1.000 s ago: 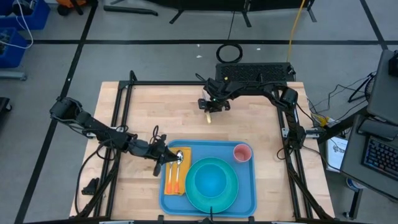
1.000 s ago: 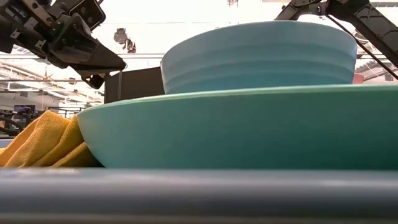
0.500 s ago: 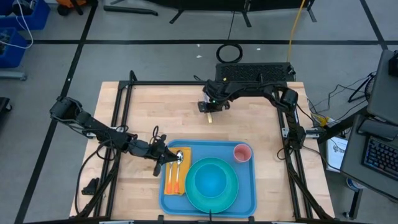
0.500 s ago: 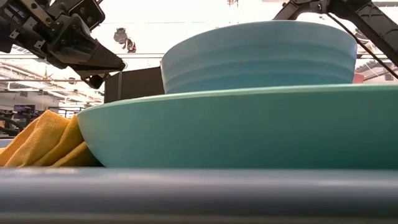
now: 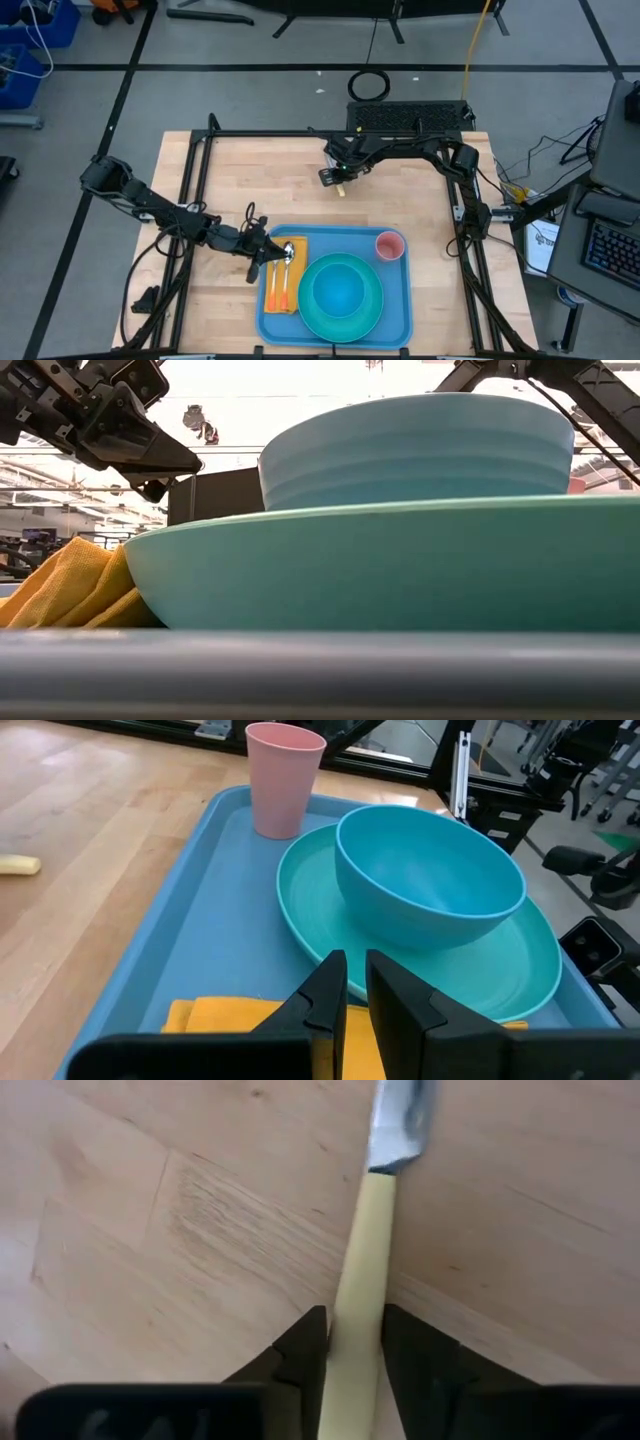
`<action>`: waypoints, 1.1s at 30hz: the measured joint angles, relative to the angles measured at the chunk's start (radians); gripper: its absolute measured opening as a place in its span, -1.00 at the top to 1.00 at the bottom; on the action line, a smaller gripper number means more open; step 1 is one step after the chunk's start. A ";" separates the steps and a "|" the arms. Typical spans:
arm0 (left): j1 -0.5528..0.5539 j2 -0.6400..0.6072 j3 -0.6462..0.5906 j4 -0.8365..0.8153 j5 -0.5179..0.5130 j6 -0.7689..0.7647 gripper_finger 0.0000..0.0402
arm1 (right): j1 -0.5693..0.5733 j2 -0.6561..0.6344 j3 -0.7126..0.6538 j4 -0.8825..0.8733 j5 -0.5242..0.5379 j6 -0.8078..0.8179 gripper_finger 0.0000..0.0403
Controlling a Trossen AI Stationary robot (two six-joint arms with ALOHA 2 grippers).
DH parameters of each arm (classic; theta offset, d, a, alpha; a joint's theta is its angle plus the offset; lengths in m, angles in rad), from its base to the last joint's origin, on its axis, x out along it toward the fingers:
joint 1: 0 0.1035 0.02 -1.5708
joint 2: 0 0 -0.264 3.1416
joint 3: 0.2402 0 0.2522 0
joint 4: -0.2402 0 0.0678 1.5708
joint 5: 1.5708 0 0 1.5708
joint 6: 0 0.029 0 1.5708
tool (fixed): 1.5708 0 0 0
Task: Set up tray
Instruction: Put the yellow knife to the right of the orange spoon on the orange napkin on the blue serving tray
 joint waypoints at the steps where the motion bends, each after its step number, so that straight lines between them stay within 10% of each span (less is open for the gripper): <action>1: 0.000 0.000 0.000 0.000 0.000 0.000 0.78 | 0.000 0.000 0.000 0.004 -0.001 0.000 0.57; 33: 0.000 0.000 0.000 -0.008 0.000 -0.006 0.78 | 0.018 0.000 0.000 0.015 0.005 -0.005 0.77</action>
